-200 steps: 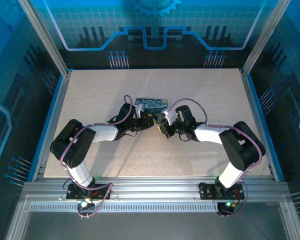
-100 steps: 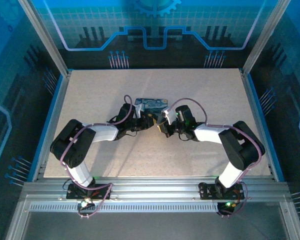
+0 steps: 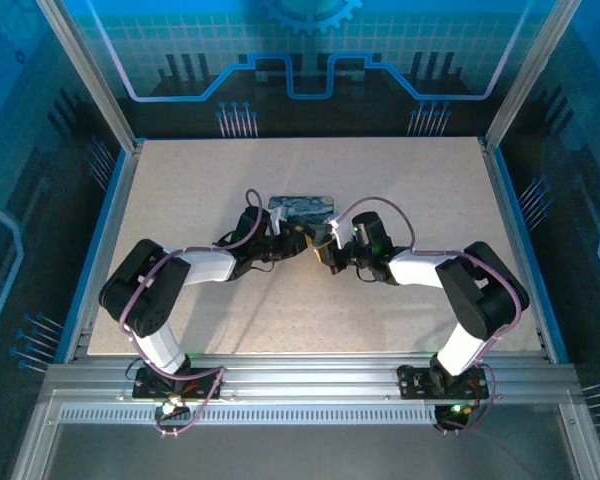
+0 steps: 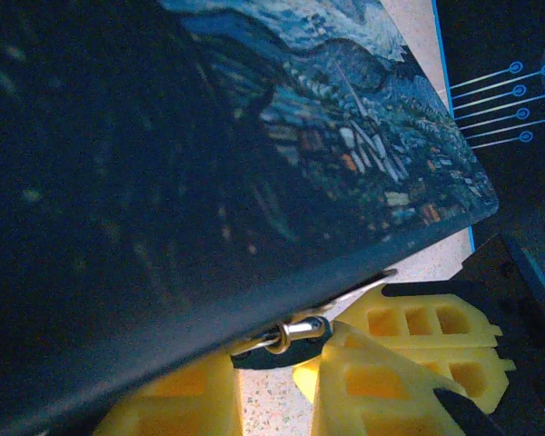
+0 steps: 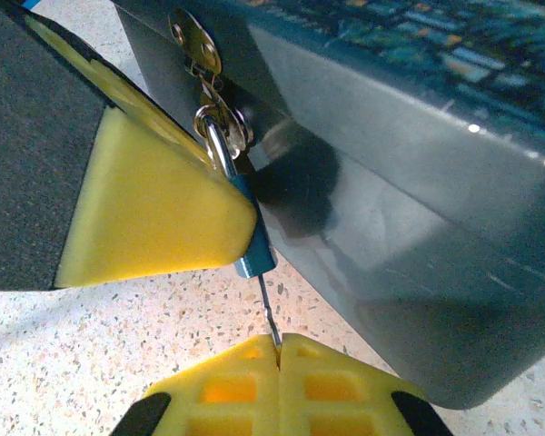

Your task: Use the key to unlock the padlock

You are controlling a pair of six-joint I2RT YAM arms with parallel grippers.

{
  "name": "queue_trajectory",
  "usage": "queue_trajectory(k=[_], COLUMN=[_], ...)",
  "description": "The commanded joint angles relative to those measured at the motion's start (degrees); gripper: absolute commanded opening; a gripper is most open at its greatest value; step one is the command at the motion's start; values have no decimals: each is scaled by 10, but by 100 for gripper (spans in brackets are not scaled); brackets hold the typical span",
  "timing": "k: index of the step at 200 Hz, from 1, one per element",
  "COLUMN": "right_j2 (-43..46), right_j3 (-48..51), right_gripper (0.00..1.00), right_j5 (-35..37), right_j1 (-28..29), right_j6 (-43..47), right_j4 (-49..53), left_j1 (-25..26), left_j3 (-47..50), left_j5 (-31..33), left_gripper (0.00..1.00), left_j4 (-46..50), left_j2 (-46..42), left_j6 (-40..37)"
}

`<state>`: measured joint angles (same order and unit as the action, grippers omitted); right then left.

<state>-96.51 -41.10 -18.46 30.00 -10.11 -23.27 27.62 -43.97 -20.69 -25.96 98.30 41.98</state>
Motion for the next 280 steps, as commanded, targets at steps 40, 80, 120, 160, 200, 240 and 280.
queue_trajectory(k=[40,80,120,160,200,240,280], right_j2=[-11,-18,-27,-31,-35,-47,-51], right_j3=[6,6,-4,-32,-55,-39,-21], right_gripper=[0,0,0,0,0,0,0], right_j5=[-15,-16,-18,-41,-77,-72,-65], right_j1=[8,8,7,3,4,4,5], right_j6=[6,21,34,20,-13,-24,-47], right_j4=[-105,-125,-135,-144,-162,-159,-142], left_j1=[22,23,25,26,26,27,26], left_j3=[-1,-1,-2,-2,0,3,14], left_j5=[-29,-31,-33,-33,-35,-37,-25], left_gripper=[18,18,18,18,18,19,31], left_j4=[-22,-20,-13,-6,-8,-25,-51], left_j2=[-22,-26,-31,-33,-27,-10,11], left_j6=[14,16,15,12,12,18,30])
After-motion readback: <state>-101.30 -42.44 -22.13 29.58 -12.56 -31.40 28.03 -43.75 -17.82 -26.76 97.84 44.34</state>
